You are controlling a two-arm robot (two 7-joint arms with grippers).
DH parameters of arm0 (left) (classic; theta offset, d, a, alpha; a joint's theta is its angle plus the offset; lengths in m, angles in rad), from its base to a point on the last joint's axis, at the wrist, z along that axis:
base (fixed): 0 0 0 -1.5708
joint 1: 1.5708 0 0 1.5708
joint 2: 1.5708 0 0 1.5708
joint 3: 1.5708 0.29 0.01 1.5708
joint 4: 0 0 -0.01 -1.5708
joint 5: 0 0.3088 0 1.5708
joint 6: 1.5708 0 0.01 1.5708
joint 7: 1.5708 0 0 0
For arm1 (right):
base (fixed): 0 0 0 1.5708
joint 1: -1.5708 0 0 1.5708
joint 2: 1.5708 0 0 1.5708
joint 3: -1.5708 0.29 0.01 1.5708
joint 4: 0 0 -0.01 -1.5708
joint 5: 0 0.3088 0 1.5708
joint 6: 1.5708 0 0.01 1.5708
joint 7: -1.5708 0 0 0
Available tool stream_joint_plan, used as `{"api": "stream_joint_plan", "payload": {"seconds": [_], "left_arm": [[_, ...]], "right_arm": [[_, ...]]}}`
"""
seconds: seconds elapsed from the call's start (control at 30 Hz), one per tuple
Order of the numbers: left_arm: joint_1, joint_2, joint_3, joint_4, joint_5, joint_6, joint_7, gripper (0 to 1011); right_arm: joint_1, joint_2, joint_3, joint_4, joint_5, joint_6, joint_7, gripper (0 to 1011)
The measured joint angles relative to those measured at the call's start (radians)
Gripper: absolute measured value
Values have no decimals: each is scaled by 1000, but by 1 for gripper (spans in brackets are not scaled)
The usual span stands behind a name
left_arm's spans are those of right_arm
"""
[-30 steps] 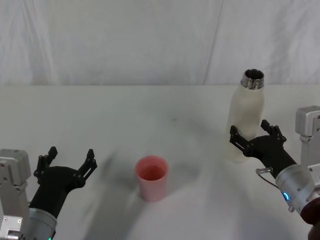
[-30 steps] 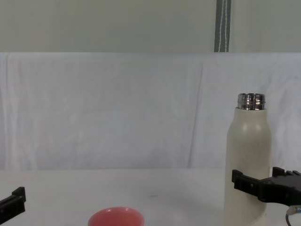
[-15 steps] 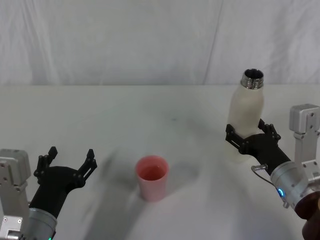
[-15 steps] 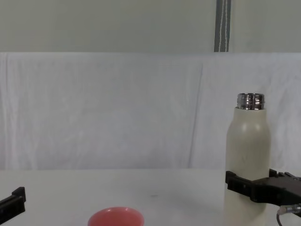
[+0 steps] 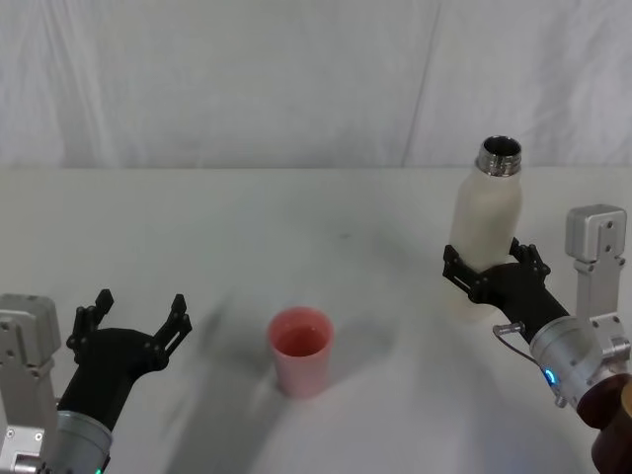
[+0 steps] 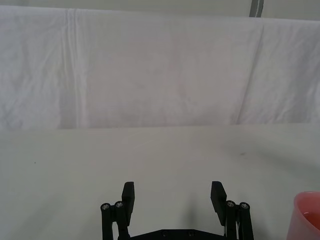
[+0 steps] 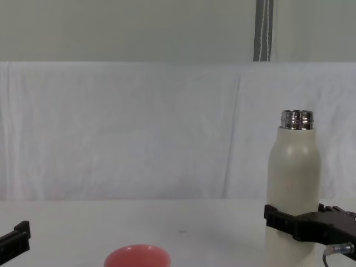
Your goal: Grasp the thermos with one hand and pour water into the cup lid.
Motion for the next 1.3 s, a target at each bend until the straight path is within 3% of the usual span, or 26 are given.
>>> {"api": "stream_joint_plan", "payload": {"seconds": [0.37, 0.5, 1.3], "left_arm": [[0, 0, 0, 0, 0, 0, 0, 1001], [0, 0, 0, 0, 0, 0, 0, 1001], [0, 0, 0, 0, 0, 0, 0, 1001]], "right_arm": [[1, 0, 1, 2, -1, -2, -1, 1002], [1, 0, 1, 1, -1, -2, -2, 949], [0, 0, 1, -1, -2, 0, -3, 950]]}}
